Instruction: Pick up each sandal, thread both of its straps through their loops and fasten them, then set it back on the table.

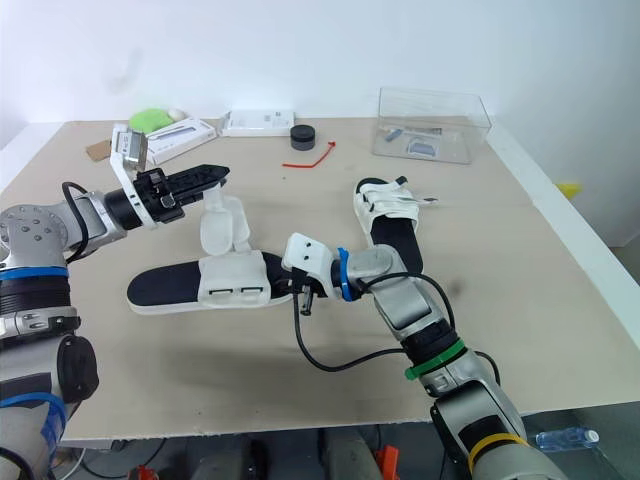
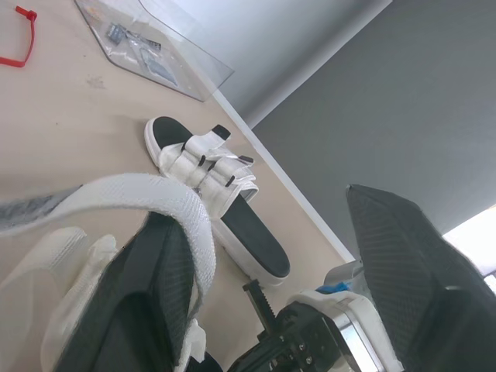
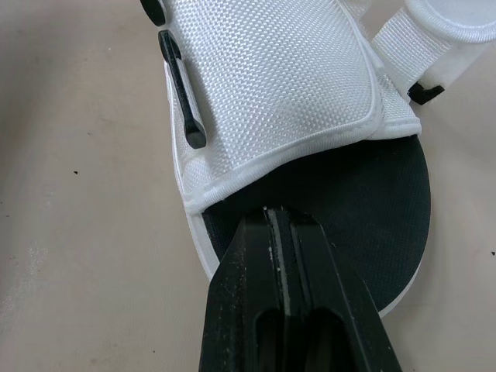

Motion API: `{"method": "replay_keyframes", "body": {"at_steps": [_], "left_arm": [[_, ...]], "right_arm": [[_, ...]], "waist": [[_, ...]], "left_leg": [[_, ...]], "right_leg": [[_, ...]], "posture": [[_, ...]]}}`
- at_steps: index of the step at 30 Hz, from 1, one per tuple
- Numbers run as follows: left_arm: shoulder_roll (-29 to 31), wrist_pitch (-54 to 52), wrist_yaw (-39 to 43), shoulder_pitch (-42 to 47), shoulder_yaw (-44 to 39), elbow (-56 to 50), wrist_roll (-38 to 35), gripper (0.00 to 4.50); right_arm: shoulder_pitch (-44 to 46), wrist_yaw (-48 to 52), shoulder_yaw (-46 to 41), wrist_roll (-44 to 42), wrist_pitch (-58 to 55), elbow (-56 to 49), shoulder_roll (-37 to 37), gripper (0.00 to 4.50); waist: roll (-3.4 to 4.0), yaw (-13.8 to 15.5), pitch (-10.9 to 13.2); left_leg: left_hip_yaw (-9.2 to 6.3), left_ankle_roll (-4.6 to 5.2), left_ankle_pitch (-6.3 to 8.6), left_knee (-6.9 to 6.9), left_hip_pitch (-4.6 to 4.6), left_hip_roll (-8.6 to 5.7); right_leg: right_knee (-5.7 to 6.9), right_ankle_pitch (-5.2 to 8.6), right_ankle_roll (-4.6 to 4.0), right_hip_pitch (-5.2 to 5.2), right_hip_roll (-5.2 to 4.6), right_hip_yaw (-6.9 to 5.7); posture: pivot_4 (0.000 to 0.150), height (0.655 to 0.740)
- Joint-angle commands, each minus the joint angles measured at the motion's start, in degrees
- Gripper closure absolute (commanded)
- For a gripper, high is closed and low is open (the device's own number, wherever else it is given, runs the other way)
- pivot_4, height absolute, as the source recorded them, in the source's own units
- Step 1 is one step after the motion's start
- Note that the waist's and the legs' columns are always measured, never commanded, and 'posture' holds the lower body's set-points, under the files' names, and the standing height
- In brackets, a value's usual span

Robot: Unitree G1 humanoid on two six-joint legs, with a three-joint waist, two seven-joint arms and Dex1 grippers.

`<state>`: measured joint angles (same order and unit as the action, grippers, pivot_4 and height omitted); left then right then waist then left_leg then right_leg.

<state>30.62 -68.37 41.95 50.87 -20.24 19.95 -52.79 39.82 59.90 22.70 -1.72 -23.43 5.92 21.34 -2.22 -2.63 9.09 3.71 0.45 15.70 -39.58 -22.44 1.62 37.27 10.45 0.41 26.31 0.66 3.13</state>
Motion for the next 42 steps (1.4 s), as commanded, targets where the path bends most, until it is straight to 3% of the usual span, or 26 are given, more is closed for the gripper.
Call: {"method": "replay_keyframes", "body": {"at_steps": [1, 5, 12, 16, 19, 24, 33, 35, 38, 42], "left_arm": [[1.05, 3.26, 0.49, 2.30, -1.88, 0.58, 0.32, 2.95], [2.34, 5.89, 2.15, 2.34, -0.15, 0.74, 2.26, 4.42], [4.64, 11.22, 6.10, -2.28, 5.52, -9.60, 6.48, 4.42], [7.51, 20.40, 10.53, -9.47, 11.64, -22.20, 12.20, 4.42], [11.73, 33.72, 16.39, -17.55, 17.13, -31.14, 20.52, 4.42], [14.58, 48.53, 21.02, -26.17, 19.28, -37.95, 27.46, 4.42], [17.68, 83.83, 27.65, -32.58, 21.18, -32.03, 41.81, 4.42], [17.23, 91.83, 26.09, -32.50, 20.88, -29.42, 44.85, 4.42], [16.94, 98.73, 24.35, -31.40, 20.94, -26.08, 46.96, 4.42], [16.80, 99.61, 22.62, -30.99, 21.24, -24.63, 46.82, 4.42]], "right_arm": [[0.90, 0.35, 0.54, 0.13, 0.75, -1.27, -0.15, 4.50], [0.99, 0.56, 0.71, 0.26, 1.01, -1.20, -0.12, 4.50], [1.26, 0.80, 0.65, 0.36, 0.94, -0.99, -0.08, 4.50], [1.27, 0.64, 0.39, -0.02, -0.30, -1.25, -0.16, 4.50], [1.39, 0.73, 0.53, 0.18, -0.25, -0.95, 0.00, 4.50], [1.36, 0.73, 0.58, 0.17, -0.17, -0.86, 0.14, 4.50], [0.86, 0.84, 1.01, 0.15, 0.06, -1.24, 0.22, 4.50], [0.84, 0.82, 1.07, 0.12, 0.04, -1.35, 0.19, 4.50], [0.86, 0.95, 1.13, 0.11, 0.18, -1.25, 0.21, 4.50], [0.95, 1.07, 1.21, 0.10, 0.27, -1.12, 0.17, 4.50]], "waist": [[0.00, 0.00, 0.00], [0.00, -0.01, 0.00], [0.00, -0.01, 0.00], [0.00, -0.11, 0.00], [0.00, -0.09, 0.00], [0.00, 0.07, 0.00], [0.00, 0.06, 0.00], [0.00, 0.08, 0.00], [0.00, 0.09, 0.00], [0.00, 0.06, 0.00]], "left_leg": [[0.00, 0.00, 0.00, 0.00, 0.00, 0.00], [0.00, 0.00, 0.00, 0.00, 0.00, 0.00], [0.02, -0.01, 0.00, 0.02, 0.00, -0.01], [0.08, -0.04, 0.02, 0.09, 0.03, 0.00], [0.06, -0.07, 0.01, 0.13, 0.03, 0.02], [0.07, -0.09, -0.01, 0.14, 0.04, 0.02], [0.12, -0.06, -0.01, 0.14, 0.07, 0.04], [0.13, -0.04, 0.00, 0.14, 0.07, 0.06], [0.15, -0.04, 0.00, 0.14, 0.07, 0.07], [0.17, -0.01, 0.01, 0.14, 0.07, 0.08]], "right_leg": [[0.00, 0.00, 0.00, 0.00, 0.00, 0.00], [0.00, 0.00, 0.00, 0.00, 0.01, 0.00], [0.00, 0.00, 0.00, 0.01, -0.01, 0.02], [-0.01, 0.02, -0.03, 0.04, -0.01, 0.11], [0.00, 0.06, -0.10, 0.06, 0.00, 0.10], [-0.01, 0.09, -0.11, 0.05, 0.00, 0.06], [-0.01, 0.13, -0.04, 0.04, 0.02, 0.04], [-0.02, 0.12, -0.06, 0.05, 0.02, 0.03], [-0.03, 0.12, -0.05, 0.05, 0.01, 0.02], [-0.03, 0.11, -0.03, 0.05, 0.01, 0.02]], "posture": [[0.150, 0.7261], [0.150, 0.7261], [0.150, 0.7261], [0.150, 0.7261], [0.150, 0.7261], [0.150, 0.7261], [0.150, 0.7261], [0.150, 0.7261], [0.150, 0.7261], [0.150, 0.7261]]}}
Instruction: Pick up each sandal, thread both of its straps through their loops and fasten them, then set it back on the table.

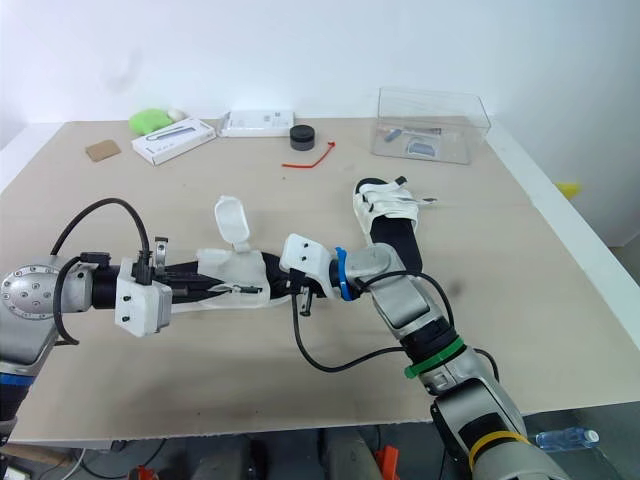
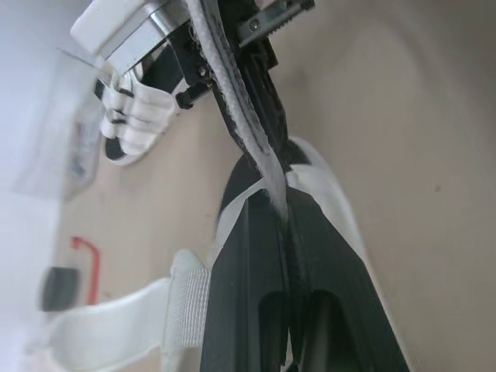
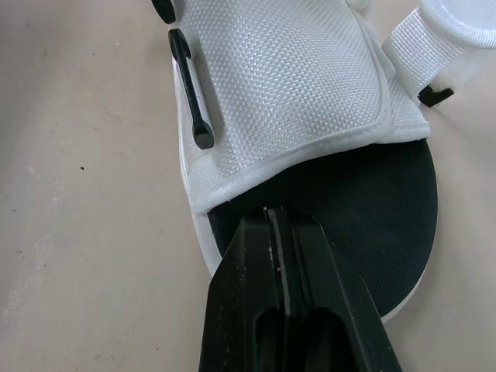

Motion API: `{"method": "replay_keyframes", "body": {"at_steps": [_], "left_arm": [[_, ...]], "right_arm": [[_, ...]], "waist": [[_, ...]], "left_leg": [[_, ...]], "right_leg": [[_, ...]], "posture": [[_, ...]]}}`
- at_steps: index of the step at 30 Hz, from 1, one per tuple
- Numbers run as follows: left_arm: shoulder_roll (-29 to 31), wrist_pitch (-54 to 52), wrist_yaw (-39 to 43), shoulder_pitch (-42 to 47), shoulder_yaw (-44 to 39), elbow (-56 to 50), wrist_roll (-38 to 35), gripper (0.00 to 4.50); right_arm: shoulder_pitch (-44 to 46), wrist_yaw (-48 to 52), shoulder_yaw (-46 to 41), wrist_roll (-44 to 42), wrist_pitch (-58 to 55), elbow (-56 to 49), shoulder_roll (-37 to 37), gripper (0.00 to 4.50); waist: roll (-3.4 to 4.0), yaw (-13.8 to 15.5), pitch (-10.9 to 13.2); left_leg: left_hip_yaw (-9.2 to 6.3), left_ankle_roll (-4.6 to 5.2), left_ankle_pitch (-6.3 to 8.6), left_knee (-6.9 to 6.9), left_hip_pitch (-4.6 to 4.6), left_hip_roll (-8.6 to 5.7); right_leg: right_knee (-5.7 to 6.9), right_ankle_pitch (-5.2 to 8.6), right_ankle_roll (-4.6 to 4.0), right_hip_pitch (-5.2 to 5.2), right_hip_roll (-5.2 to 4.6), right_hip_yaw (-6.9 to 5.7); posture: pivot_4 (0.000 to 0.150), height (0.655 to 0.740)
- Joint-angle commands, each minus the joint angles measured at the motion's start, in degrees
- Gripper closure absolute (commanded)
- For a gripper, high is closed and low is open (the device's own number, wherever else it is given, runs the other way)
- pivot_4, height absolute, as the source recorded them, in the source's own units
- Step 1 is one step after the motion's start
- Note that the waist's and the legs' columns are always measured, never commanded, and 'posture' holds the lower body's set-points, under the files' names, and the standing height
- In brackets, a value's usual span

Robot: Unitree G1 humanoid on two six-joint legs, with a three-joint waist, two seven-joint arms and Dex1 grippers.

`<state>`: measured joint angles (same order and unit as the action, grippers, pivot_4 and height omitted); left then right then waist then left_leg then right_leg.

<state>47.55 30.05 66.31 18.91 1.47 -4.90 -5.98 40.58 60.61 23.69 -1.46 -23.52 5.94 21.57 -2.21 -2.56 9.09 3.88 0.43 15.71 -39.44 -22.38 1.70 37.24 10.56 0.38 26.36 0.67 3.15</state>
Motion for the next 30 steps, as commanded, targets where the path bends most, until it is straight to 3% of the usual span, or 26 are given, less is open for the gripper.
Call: {"method": "replay_keyframes", "body": {"at_steps": [1, 11, 18, 21, 30], "left_arm": [[0.20, 2.13, -1.94, 0.88, -0.31, 0.31, 0.46, 4.42], [2.41, 23.58, -8.53, 3.30, 0.32, 5.89, 12.03, 4.42], [4.08, 28.28, -13.23, 2.69, 0.89, 8.37, 16.72, 4.42], [3.94, 32.83, -17.29, 4.27, -0.27, 9.48, 21.90, 4.42], [4.70, 34.04, -25.33, 6.83, -0.22, 11.32, 27.55, 4.42]], "right_arm": [[0.25, 0.40, 0.27, -0.16, 0.41, -1.04, -0.14, 4.50], [1.07, 0.75, 0.54, -0.16, 0.95, 0.10, -0.68, 4.50], [1.56, 1.03, 0.64, -0.13, 1.37, 0.85, -1.02, 4.50], [1.70, 1.19, 0.70, -0.08, 1.67, 1.26, -1.11, 4.50], [1.99, 1.30, 0.84, -0.05, 1.87, 1.75, -1.70, 4.50]], "waist": [[0.00, 0.00, 0.00], [0.00, -0.04, 0.00], [0.00, -0.05, 0.00], [0.00, -0.04, 0.00], [0.00, -0.07, 0.00]], "left_leg": [[0.00, 0.01, 0.01, 0.00, 0.00, 0.00], [0.06, 0.04, 0.02, 0.00, 0.03, 0.05], [0.16, 0.06, 0.03, 0.00, 0.07, 0.09], [0.20, 0.06, 0.03, 0.00, 0.08, 0.11], [0.54, 0.12, 0.07, 0.00, 0.21, 0.23]], "right_leg": [[0.00, 0.01, 0.01, 0.00, 0.00, 0.00], [0.00, -0.01, -0.02, 0.00, 0.01, 0.00], [0.00, -0.01, -0.02, 0.00, 0.00, 0.00], [0.00, -0.02, -0.01, 0.00, 0.00, 0.00], [0.01, -0.10, -0.09, 0.01, -0.02, 0.02]], "posture": [[0.150, 0.7261], [0.150, 0.7261], [0.150, 0.7261], [0.150, 0.7261], [0.150, 0.7261]]}}
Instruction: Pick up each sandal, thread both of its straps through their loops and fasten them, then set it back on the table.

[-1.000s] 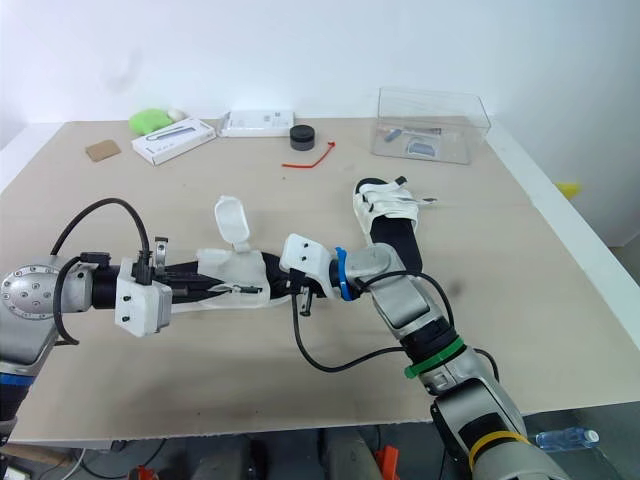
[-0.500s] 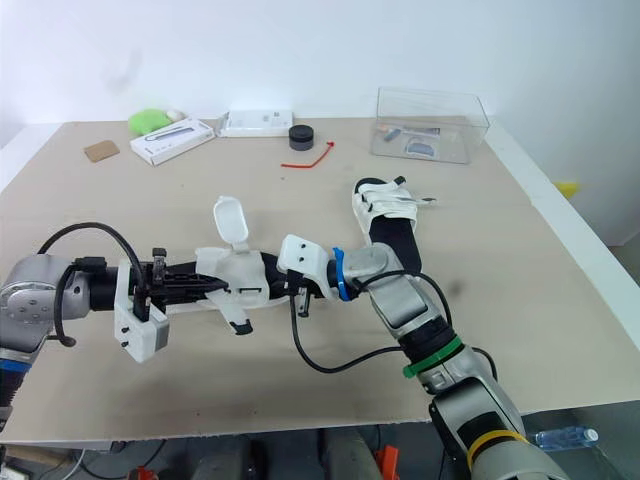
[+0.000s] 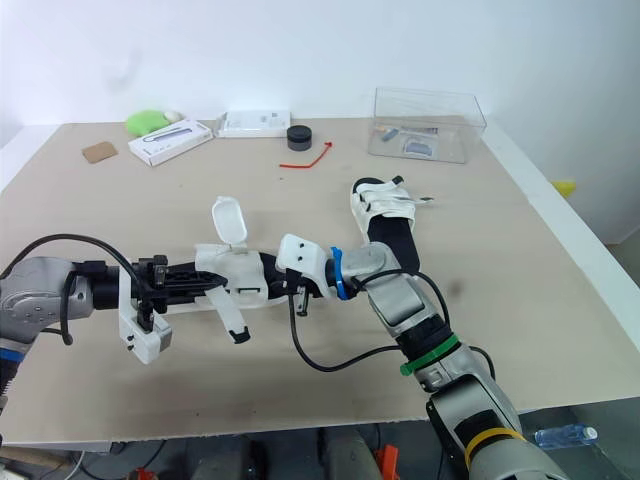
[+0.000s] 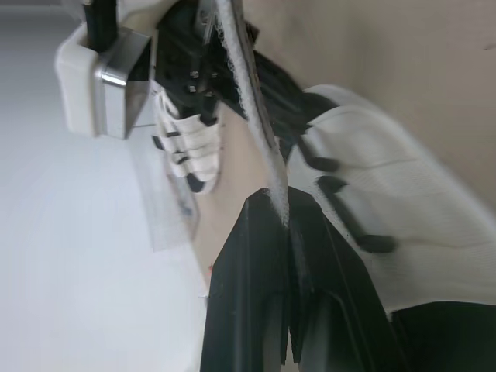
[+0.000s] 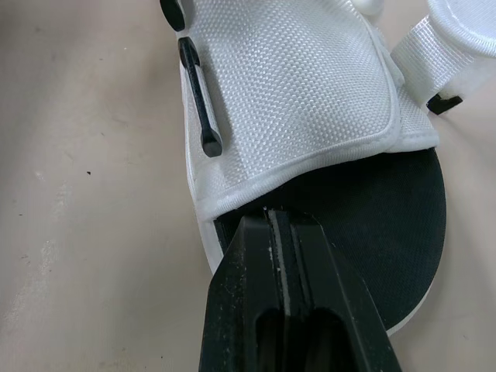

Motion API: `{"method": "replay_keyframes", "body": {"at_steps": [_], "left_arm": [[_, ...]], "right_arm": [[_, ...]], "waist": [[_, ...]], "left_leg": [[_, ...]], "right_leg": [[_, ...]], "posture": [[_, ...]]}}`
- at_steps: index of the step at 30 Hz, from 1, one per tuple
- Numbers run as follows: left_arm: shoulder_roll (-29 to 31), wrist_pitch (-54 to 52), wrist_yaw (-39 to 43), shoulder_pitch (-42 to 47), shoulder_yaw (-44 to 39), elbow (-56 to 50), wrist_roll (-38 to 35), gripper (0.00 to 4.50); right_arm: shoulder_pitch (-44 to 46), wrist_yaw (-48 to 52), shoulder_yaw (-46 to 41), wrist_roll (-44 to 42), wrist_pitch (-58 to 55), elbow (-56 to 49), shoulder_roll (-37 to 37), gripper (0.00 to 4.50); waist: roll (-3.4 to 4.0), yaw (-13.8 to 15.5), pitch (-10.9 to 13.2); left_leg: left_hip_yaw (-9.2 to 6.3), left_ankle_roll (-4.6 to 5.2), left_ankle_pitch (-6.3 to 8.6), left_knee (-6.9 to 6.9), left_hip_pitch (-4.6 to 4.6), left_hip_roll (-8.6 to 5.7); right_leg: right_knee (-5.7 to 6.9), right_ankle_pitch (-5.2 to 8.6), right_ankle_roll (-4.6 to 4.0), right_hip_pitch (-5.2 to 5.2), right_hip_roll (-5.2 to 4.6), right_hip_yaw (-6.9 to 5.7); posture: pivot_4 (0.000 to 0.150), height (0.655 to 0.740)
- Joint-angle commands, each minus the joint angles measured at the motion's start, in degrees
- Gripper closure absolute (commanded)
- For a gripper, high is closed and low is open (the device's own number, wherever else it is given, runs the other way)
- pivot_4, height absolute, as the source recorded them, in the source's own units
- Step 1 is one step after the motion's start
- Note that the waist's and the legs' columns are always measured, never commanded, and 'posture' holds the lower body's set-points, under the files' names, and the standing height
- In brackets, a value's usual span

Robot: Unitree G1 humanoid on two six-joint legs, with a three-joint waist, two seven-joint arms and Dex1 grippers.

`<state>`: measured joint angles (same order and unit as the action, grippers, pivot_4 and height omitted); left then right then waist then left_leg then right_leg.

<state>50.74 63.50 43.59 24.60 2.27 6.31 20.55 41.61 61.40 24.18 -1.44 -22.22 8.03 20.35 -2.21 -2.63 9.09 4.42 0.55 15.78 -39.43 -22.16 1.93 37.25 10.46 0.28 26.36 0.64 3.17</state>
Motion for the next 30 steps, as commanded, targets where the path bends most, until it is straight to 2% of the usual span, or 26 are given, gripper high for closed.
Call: {"method": "replay_keyframes", "body": {"at_steps": [1, 8, 12, 13, 15, 18, 22, 27, 30], "left_arm": [[1.62, 0.67, -3.38, 1.20, -1.08, 0.17, 1.41, 4.42], [3.12, -0.19, -5.29, 1.75, 0.99, 0.55, -1.91, 4.42], [5.65, -0.84, -4.37, 0.70, 2.35, -0.13, -6.25, 4.42], [6.20, -1.65, -4.10, 0.24, 2.66, -0.80, -8.01, 4.04], [7.38, -4.04, -3.07, -1.16, 3.33, -3.08, -12.17, 3.65], [8.71, -8.29, -1.46, -3.68, 3.47, -6.03, -16.18, 2.24], [9.44, -12.87, -0.94, -7.21, 1.50, -8.65, -19.18, 2.24], [11.05, -27.93, 1.42, -14.85, -2.69, -15.86, -30.87, 2.24], [12.86, -40.60, 3.32, -24.04, -8.53, -22.56, -40.91, 2.24]], "right_arm": [[0.98, 0.51, 0.37, -0.05, 0.55, -0.33, -0.51, 4.50], [1.10, 0.47, 0.32, 0.02, 0.75, -0.05, -0.66, 4.50], [1.22, 0.52, 0.32, 0.03, 0.96, 0.18, -0.72, 4.50], [1.25, 0.52, 0.34, 0.05, 1.02, 0.26, -0.75, 4.50], [1.23, 0.51, 0.38, 0.03, 0.99, 0.24, -0.84, 4.50], [1.13, 0.61, 0.45, -0.02, 1.03, 0.17, -0.82, 4.50], [0.76, 0.75, 0.63, -0.05, 1.12, -0.04, -0.71, 4.50], [1.00, 0.90, 0.54, -0.05, 1.58, 0.61, -0.64, 4.50], [1.11, 0.93, 0.42, -0.05, 1.78, 0.87, -0.63, 4.50]], "waist": [[0.00, 0.00, 0.00], [0.00, 0.00, 0.00], [0.00, -0.03, 0.00], [0.00, -0.02, 0.00], [0.00, -0.06, 0.00], [0.00, -0.04, 0.00], [0.00, -0.04, 0.00], [0.00, -0.04, 0.00], [0.02, -0.16, 0.01]], "left_leg": [[0.00, 0.00, 0.00, 0.00, 0.01, 0.01], [0.07, 0.00, 0.00, 0.00, 0.03, 0.09], [0.09, 0.00, 0.01, 0.00, 0.04, 0.12], [0.10, 0.01, 0.01, 0.00, 0.04, 0.13], [0.10, 0.01, 0.01, 0.00, 0.04, 0.14], [0.12, 0.01, 0.01, 0.01, 0.05, 0.17], [0.13, 0.01, 0.01, 0.00, 0.06, 0.20], [0.13, 0.01, 0.01, 0.01, 0.05, 0.26], [0.17, -0.02, 0.03, 0.02, 0.06, 0.32]], "right_leg": [[0.00, 0.00, 0.00, 0.00, 0.00, 0.00], [0.00, -0.06, -0.10, 0.01, 0.02, -0.02], [0.00, -0.06, -0.11, 0.02, 0.03, 0.01], [0.00, -0.06, -0.11, 0.03, 0.03, 0.01], [0.00, -0.05, -0.11, 0.04, 0.03, 0.00], [0.00, -0.01, -0.04, 0.05, 0.04, 0.02], [0.01, 0.03, 0.00, 0.07, 0.07, 0.02], [0.01, 0.10, 0.05, 0.10, 0.08, 0.01], [0.01, 0.11, 0.05, 0.13, 0.08, 0.04]], "posture": [[0.150, 0.7261], [0.150, 0.7261], [0.150, 0.7261], [0.150, 0.7261], [0.150, 0.7261], [0.150, 0.7261], [0.150, 0.7261], [0.150, 0.7261], [0.150, 0.7261]]}}
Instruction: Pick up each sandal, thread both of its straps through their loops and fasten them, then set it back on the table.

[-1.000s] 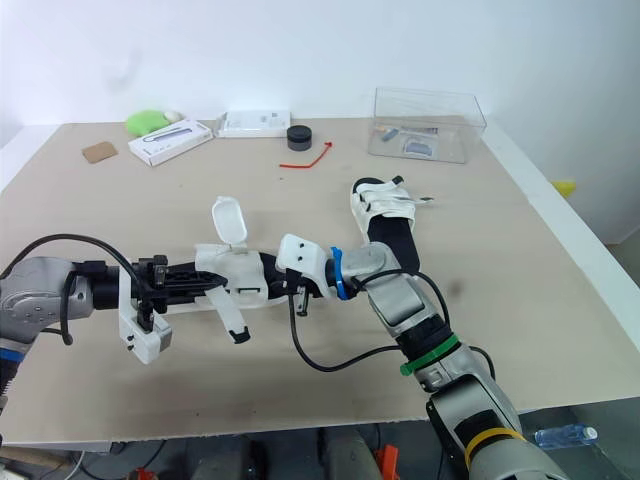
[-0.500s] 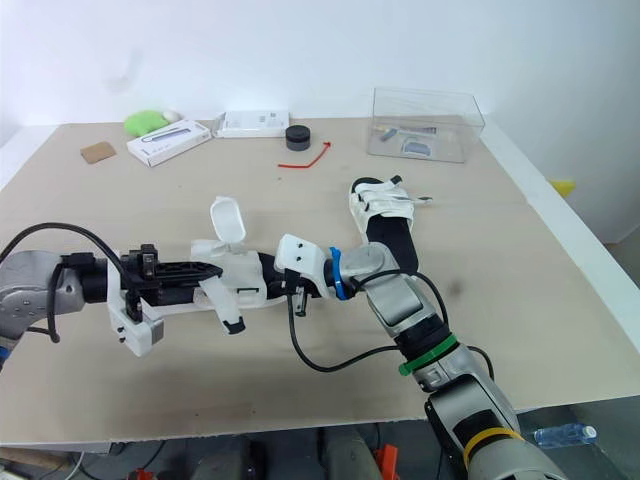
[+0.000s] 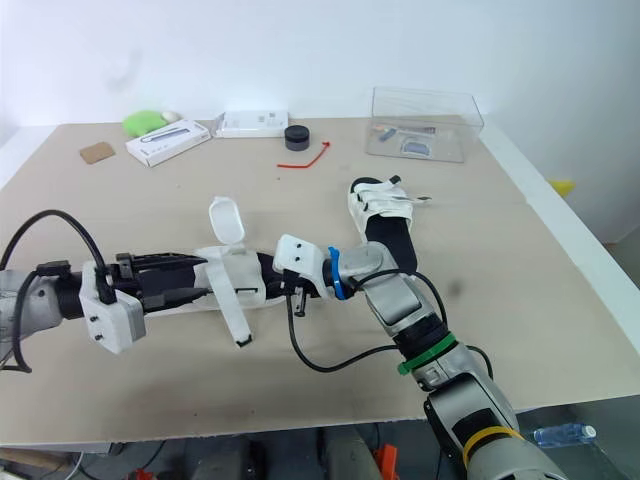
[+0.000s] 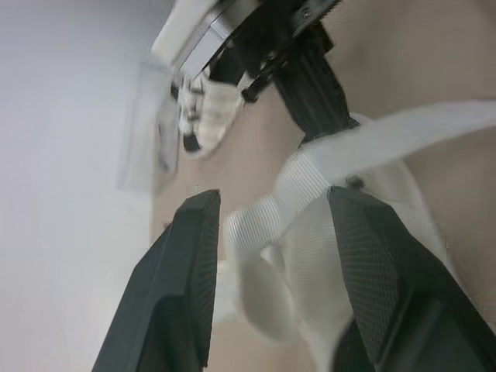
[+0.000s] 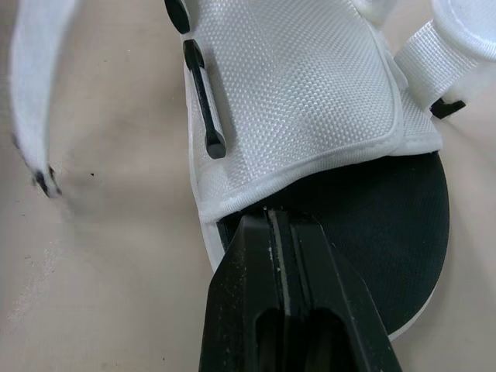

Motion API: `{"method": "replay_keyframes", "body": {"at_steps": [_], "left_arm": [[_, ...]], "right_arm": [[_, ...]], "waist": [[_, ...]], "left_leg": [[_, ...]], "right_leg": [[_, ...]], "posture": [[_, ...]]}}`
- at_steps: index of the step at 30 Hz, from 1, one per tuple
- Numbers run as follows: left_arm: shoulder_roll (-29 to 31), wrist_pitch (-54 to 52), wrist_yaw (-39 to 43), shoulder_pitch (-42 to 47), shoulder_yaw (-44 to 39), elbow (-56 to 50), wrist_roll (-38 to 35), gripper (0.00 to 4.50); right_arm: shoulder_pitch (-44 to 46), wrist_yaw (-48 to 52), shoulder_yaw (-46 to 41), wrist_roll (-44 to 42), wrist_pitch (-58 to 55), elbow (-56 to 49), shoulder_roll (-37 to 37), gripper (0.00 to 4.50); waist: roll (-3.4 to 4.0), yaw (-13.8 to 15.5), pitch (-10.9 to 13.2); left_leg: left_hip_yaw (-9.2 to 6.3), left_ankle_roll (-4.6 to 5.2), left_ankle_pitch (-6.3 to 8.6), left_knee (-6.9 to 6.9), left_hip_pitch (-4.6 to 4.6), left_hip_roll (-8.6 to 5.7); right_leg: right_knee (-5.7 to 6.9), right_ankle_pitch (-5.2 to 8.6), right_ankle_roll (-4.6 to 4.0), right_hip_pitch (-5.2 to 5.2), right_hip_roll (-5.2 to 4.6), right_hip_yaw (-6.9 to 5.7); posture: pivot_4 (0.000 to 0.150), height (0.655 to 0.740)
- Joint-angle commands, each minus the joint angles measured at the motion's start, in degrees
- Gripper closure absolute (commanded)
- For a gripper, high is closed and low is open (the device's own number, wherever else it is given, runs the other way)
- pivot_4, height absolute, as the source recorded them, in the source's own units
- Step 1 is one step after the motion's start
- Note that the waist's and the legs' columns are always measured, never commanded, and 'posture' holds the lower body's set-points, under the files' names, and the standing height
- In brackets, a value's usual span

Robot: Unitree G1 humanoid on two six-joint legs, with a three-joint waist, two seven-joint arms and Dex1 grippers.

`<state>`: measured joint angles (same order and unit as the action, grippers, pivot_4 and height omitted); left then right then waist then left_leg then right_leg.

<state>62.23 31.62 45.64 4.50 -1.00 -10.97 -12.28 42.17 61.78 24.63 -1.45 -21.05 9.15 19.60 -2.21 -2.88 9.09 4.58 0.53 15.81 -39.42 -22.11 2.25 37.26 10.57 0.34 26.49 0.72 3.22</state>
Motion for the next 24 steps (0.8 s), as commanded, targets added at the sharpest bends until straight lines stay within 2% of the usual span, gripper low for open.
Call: {"method": "replay_keyframes", "body": {"at_steps": [1, 7, 10, 13, 16, 24], "left_arm": [[1.60, -11.74, 1.59, -6.58, -7.44, -6.86, -9.78, 2.24], [-0.69, -27.66, 1.57, -16.29, -16.26, -13.23, -15.37, 2.24], [-2.05, -45.19, -1.50, -22.04, -19.31, -19.62, -30.81, 2.24], [-2.60, -57.68, -4.21, -24.90, -20.87, -24.07, -44.05, 2.24], [-3.97, -65.54, -8.81, -23.97, -19.69, -25.68, -53.70, 2.24], [-13.29, -76.69, -21.03, -13.28, -10.36, -20.87, -59.82, 2.24]], "right_arm": [[0.48, 0.58, -0.04, -0.04, 0.65, -0.31, 0.17, 4.50], [0.30, 0.97, 0.08, -0.02, 0.97, -0.28, 0.33, 4.50], [0.61, 1.02, 0.16, 0.13, 1.53, 0.51, 0.08, 4.50], [1.05, 1.14, 0.14, 0.18, 1.81, 1.05, -0.13, 4.50], [1.26, 1.14, 0.11, 0.22, 2.08, 1.42, -0.25, 4.50], [1.79, 1.00, 0.16, 0.49, 2.15, 1.76, -0.74, 4.50]], "waist": [[0.00, 0.15, 0.00], [0.04, 0.22, 0.02], [0.01, 0.17, 0.01], [0.00, 0.19, 0.00], [0.00, 0.20, 0.00], [-0.03, 0.23, -0.01]], "left_leg": [[-0.01, 0.01, 0.00, 0.01, 0.01, -0.01], [-0.04, -0.01, 0.00, 0.01, 0.05, 0.06], [-0.04, -0.03, 0.02, 0.04, 0.04, 0.15], [-0.06, -0.07, 0.04, 0.04, 0.05, 0.16], [-0.10, -0.07, 0.04, 0.04, 0.08, 0.16], [-0.10, -0.08, 0.03, 0.06, 0.26, 0.16]], "right_leg": [[0.01, 0.02, 0.00, 0.00, -0.01, -0.01], [0.02, 0.07, -0.10, -0.01, 0.08, -0.09], [0.02, 0.09, -0.12, 0.02, 0.11, -0.07], [0.01, 0.11, -0.14, 0.02, 0.11, -0.08], [0.03, 0.11, -0.15, 0.00, 0.15, -0.09], [0.05, 0.08, -0.25, -0.16, 0.44, 0.01]], "posture": [[0.150, 0.7261], [0.150, 0.7261], [0.150, 0.7261], [0.150, 0.7261], [0.150, 0.7261], [0.150, 0.7261]]}}
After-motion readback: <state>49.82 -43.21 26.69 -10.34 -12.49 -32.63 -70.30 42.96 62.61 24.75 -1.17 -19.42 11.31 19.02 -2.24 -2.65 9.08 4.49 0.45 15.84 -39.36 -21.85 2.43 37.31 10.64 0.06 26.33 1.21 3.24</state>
